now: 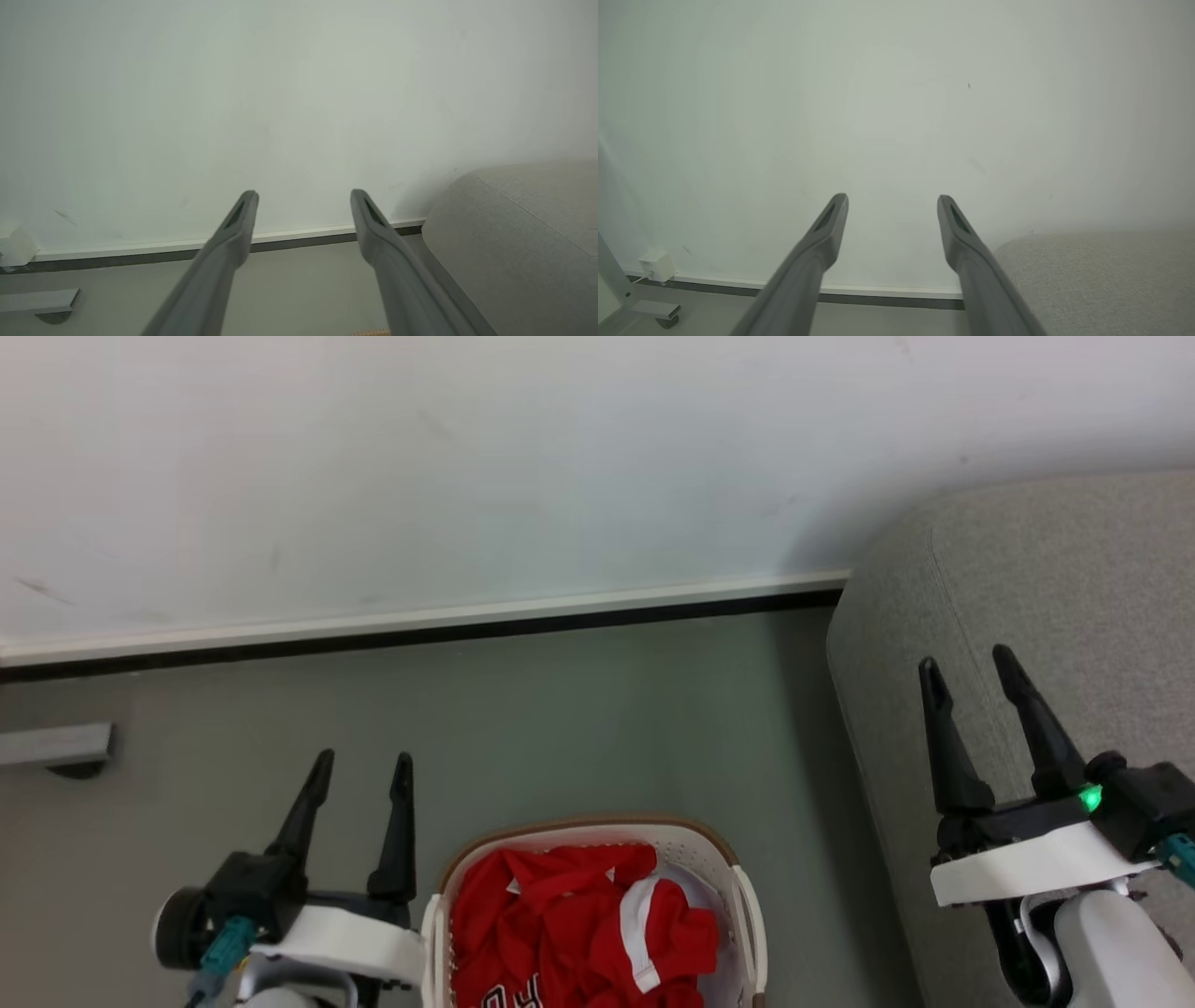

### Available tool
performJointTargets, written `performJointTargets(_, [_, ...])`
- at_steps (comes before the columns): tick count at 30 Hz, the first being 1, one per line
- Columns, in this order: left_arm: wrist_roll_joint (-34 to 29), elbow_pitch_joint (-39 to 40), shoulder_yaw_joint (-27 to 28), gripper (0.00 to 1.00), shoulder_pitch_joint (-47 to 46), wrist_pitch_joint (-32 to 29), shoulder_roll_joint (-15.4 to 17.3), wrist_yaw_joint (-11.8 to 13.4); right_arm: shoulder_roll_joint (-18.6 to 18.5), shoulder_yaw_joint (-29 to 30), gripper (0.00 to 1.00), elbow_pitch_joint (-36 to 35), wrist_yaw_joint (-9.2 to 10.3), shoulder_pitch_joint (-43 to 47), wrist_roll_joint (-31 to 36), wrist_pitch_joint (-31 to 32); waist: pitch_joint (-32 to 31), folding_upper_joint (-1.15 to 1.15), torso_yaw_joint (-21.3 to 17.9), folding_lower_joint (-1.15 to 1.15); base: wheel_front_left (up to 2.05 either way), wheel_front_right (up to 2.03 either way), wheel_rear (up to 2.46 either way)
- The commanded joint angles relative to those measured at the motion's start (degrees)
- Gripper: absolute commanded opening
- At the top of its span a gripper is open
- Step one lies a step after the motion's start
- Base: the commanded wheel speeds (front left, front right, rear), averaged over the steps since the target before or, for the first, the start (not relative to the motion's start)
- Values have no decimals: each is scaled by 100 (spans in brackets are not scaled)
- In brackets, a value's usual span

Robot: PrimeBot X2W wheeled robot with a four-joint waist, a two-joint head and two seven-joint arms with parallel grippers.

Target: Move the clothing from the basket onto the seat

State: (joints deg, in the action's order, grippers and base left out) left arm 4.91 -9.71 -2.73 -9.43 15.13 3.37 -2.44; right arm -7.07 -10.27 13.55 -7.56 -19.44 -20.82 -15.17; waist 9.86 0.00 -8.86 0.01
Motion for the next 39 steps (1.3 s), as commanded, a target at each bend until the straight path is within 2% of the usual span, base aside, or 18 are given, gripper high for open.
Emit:
performJointTargets(1, [20,-93,-44,100,-168,5,5,-47,-15,74,100,-78,14,-136,-32,4,367,0,-194,-1,0,0,0])
performJointTargets(8, [26,-874,-359,100,-747,4,-5,-269,4,285,100,-447,14,-406,-93,3,1066,0,-408,-1,0,0,0])
performJointTargets(15, [144,-1983,-824,100,-1434,-70,42,-450,74,460,100,-687,14,-601,-125,4,1703,0,-677,-1,0,0,0])
performJointTargets(26, [259,-3496,-1593,100,-2555,-512,179,-503,243,622,100,-966,14,-918,-179,4,2563,0,-1066,-1,0,0,0])
performJointTargets(31, [460,-4151,-2173,100,-3050,-722,313,-505,315,586,100,-1062,14,-1073,-187,4,2942,0,-1232,-1,0,0,0])
performJointTargets(39, [876,-4854,-2987,100,-3740,-1188,348,-506,408,553,100,-1306,14,-1298,-257,3,3534,0,-1383,-1,0,0,0])
